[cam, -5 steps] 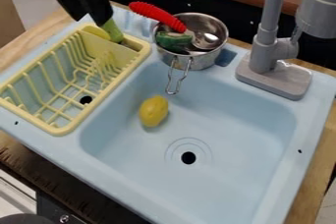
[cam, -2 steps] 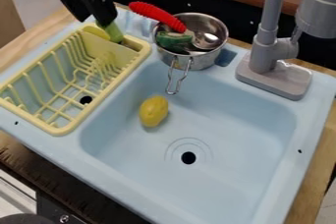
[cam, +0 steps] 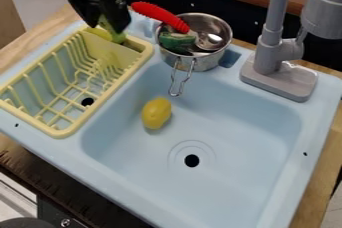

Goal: Put the spatula to the right corner of the sink

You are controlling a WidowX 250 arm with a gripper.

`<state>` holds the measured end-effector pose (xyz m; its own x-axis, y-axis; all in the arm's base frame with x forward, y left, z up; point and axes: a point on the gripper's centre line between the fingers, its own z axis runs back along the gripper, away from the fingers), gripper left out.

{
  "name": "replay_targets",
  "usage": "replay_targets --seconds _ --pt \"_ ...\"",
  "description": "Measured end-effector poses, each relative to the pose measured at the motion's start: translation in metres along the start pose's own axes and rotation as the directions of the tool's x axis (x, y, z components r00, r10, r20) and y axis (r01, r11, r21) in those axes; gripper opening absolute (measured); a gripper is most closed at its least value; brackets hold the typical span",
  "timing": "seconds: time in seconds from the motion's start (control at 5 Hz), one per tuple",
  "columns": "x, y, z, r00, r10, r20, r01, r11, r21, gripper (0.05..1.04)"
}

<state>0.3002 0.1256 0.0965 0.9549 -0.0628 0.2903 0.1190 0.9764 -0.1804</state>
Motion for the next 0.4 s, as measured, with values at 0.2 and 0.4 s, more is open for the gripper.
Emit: replay_targets --seconds 0.2,0.4 --pt "0.0013 -0.0028 -0.0055 1.000 0.014 0.010 -0.014 1.000 0.010 0.997" --pt "-0.0032 -0.0043 -0.0142 1.000 0.024 0.010 -0.024 0.999 0.024 0.956"
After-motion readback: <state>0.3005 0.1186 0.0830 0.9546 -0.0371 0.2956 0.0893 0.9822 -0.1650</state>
